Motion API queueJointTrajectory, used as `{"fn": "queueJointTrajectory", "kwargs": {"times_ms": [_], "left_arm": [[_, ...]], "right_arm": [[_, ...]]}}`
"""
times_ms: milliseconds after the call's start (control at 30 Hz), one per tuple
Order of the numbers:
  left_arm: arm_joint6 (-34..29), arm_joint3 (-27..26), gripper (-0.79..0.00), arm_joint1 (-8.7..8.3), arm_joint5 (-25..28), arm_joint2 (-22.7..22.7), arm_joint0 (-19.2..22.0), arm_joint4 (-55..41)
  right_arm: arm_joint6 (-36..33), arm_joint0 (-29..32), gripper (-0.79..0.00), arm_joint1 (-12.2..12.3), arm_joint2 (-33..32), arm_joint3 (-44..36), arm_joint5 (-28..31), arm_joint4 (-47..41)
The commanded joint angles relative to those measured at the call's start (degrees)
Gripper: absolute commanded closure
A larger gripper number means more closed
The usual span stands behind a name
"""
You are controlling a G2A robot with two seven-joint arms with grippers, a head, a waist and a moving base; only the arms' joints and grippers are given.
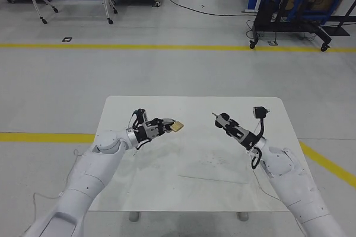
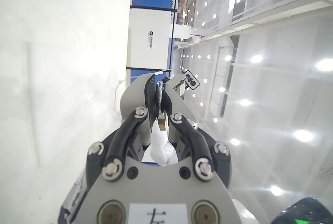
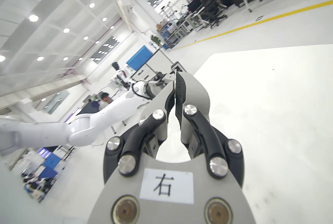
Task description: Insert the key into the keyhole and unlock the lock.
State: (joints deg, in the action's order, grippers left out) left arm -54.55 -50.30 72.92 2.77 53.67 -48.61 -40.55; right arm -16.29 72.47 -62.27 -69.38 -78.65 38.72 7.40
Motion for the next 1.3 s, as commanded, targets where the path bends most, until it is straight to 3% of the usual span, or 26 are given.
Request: {"fn": "queueJointTrajectory", "kwargs": {"times_ms": [0,133,267,533,633,733,833,1067,1133,1267], "left_arm": [[-3.1,4.1,0.0,1.39,-3.8,-1.5,2.5,-4.8],[-8.0,11.2,0.0,3.7,-6.1,-3.2,6.7,-10.0],[-10.8,16.8,0.0,5.23,-4.3,-3.9,9.5,-11.7],[-11.1,17.2,0.0,5.32,-4.2,-3.9,9.6,-11.9],[-9.0,14.6,0.0,5.16,-2.4,-3.6,8.1,-10.8],[-7.5,11.7,0.0,4.58,2.6,-2.5,6.6,-8.6],[-6.6,8.4,0.0,3.98,6.8,-1.3,4.8,-7.0],[-3.4,3.2,0.0,3.11,11.0,1.4,1.4,-5.2],[-1.4,1.9,0.0,2.94,12.7,2.1,0.5,-4.3],[0.8,-0.3,0.0,2.62,14.0,3.1,-0.8,-2.4]], "right_arm": [[2.1,-0.8,0.0,-0.4,1.0,-1.1,-2.3,2.6],[4.2,-1.7,0.0,-0.9,2.0,-3.1,-7.9,6.8],[4.3,-1.7,0.0,-1.0,2.2,-3.9,-10.5,7.2],[4.3,-1.7,0.0,-1.0,2.2,-3.9,-10.5,7.2],[4.3,-1.5,0.0,-1.1,2.4,-4.3,-11.2,7.8],[3.8,-1.3,0.0,-1.1,2.8,-6.0,-8.9,10.5],[5.0,-0.5,0.0,-1.2,2.7,-6.8,-11.0,12.2],[5.5,1.3,0.0,-1.5,2.6,-7.6,-10.6,8.8],[5.4,1.9,0.0,-1.9,3.5,-7.5,-9.2,4.2],[2.8,0.0,0.0,-2.5,5.8,-5.5,-10.2,2.5]]}}
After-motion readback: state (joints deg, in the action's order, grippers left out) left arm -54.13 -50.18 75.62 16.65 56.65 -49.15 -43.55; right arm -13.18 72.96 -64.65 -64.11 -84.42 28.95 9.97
